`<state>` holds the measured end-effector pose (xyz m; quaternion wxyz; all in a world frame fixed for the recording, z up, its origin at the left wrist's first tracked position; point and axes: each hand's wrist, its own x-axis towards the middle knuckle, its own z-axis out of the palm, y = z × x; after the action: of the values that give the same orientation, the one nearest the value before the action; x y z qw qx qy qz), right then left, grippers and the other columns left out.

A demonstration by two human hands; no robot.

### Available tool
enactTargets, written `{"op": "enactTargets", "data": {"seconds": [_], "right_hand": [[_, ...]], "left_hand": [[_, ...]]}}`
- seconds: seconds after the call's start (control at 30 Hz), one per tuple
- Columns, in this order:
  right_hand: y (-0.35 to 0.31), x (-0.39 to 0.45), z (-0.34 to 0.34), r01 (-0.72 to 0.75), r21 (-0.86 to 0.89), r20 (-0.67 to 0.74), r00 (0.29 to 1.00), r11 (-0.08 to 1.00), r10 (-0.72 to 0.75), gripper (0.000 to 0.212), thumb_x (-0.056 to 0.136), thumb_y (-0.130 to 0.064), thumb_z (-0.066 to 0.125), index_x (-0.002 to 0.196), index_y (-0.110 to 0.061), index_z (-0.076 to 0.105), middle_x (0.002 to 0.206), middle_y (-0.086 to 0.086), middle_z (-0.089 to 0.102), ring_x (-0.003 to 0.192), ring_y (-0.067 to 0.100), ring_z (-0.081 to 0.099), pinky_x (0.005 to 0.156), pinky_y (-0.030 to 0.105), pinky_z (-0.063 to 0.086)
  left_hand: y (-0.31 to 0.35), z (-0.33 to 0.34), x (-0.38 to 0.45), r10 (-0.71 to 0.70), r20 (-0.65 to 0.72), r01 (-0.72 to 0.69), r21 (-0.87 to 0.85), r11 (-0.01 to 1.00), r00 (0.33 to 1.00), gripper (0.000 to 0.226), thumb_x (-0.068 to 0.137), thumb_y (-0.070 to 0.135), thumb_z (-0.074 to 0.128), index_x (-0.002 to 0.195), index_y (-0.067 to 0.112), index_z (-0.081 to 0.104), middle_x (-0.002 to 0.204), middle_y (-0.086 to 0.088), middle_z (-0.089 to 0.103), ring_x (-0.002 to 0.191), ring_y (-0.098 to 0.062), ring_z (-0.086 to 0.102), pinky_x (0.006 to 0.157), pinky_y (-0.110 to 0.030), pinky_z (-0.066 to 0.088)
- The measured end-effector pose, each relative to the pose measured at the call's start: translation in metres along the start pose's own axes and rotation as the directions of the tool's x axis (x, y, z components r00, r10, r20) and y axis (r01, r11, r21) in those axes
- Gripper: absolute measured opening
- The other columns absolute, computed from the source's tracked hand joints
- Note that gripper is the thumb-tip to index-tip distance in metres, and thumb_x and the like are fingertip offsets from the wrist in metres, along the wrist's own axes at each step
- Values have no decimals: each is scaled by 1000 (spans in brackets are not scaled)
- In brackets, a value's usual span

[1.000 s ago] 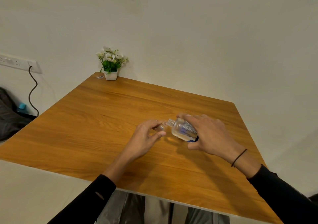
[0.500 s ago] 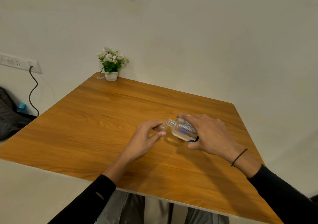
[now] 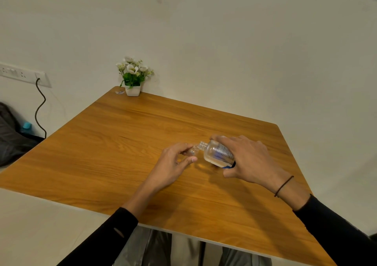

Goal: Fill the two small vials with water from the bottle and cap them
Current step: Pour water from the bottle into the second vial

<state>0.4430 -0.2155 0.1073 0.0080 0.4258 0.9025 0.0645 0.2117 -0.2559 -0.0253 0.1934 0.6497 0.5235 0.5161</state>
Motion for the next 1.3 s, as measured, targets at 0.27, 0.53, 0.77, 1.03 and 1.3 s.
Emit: {"op": "enactTargets", "data": {"seconds": [0.27,0.53,0.77,1.03,1.3], "right_hand": [[-2,3,0,5,-6,4,1000,1000,-5,104,79,-62,79,160,-52,14,147,-13,58,123,16,54,93,44,50],[-3,5,-2,11,-23,-4,1000,1000,-11,103,78,-61,80,159,-53,16,146,-14,59,121,17,55,88,41,49],[-4,5,-5,7,-21,-5,1000,1000,-7,102,78,-61,79,159,-53,16,143,-13,60,120,17,55,90,43,51],[-6,7,-7,14,-27,0,1000,1000,-14,102,79,-62,78,158,-53,15,141,-14,60,120,16,55,91,43,51],[-7,9,-8,6,-22,7,1000,1000,-6,102,80,-62,80,159,-53,16,139,-13,61,120,16,55,91,42,50]], "left_hand": [[1,-2,0,-3,3,3,-16,1000,1000,44,94,39,75,136,29,67,117,10,75,109,-2,66,93,-13,53],[1,-2,1,-18,-3,18,-1,1000,1000,42,95,30,76,134,34,63,113,18,70,111,-1,63,91,-9,50],[0,-4,0,-66,-8,66,1,998,998,48,92,42,74,138,32,63,119,19,68,112,2,63,85,-5,51],[4,-7,0,-63,-15,62,-15,998,998,50,90,50,70,135,32,64,114,24,66,111,9,61,86,-11,55],[5,-9,-1,-65,1,66,-22,998,998,52,89,53,68,136,32,63,115,18,69,111,7,61,90,-9,51]]}}
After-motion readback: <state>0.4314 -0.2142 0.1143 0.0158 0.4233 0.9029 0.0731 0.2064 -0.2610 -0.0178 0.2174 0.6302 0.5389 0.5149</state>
